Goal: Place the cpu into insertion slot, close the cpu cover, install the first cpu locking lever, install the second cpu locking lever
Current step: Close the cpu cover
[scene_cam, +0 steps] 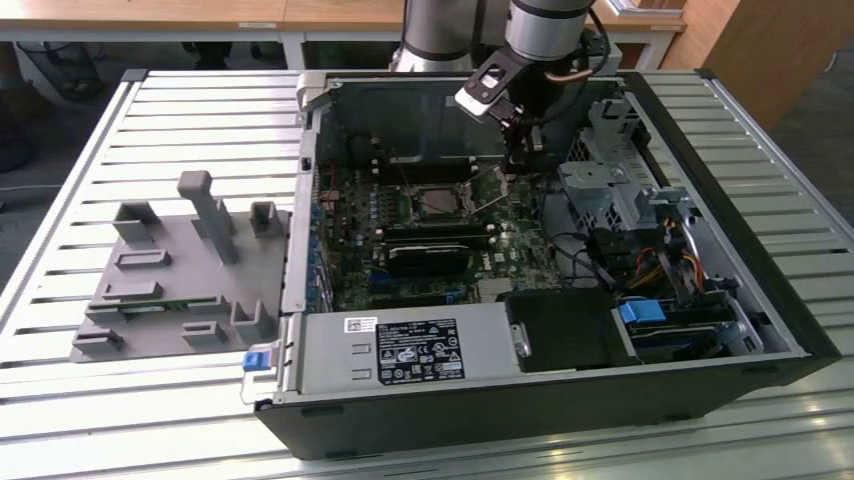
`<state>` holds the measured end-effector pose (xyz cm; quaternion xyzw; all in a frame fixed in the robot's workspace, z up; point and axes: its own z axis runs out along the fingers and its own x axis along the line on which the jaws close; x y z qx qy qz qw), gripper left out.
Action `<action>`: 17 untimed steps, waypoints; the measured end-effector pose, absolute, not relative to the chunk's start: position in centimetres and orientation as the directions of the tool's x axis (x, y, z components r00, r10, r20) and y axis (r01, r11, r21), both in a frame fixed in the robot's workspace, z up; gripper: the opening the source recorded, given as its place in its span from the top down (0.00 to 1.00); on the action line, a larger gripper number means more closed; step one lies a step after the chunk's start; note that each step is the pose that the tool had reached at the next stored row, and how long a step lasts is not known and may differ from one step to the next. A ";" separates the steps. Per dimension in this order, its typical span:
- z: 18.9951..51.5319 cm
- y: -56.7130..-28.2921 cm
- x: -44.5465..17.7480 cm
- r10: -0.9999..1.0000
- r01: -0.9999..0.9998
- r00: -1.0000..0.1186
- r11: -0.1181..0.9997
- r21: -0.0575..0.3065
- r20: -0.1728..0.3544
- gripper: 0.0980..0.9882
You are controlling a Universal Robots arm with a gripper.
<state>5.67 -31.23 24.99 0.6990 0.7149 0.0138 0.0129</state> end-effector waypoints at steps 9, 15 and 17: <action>24.8 -31.2 6.7 1.000 0.999 -0.022 0.022 0.035 0.001 0.99; 24.6 -31.2 7.1 1.000 0.999 -0.022 0.022 0.034 0.001 0.99; 24.3 -31.2 7.2 1.000 0.999 -0.022 0.022 0.033 0.001 0.99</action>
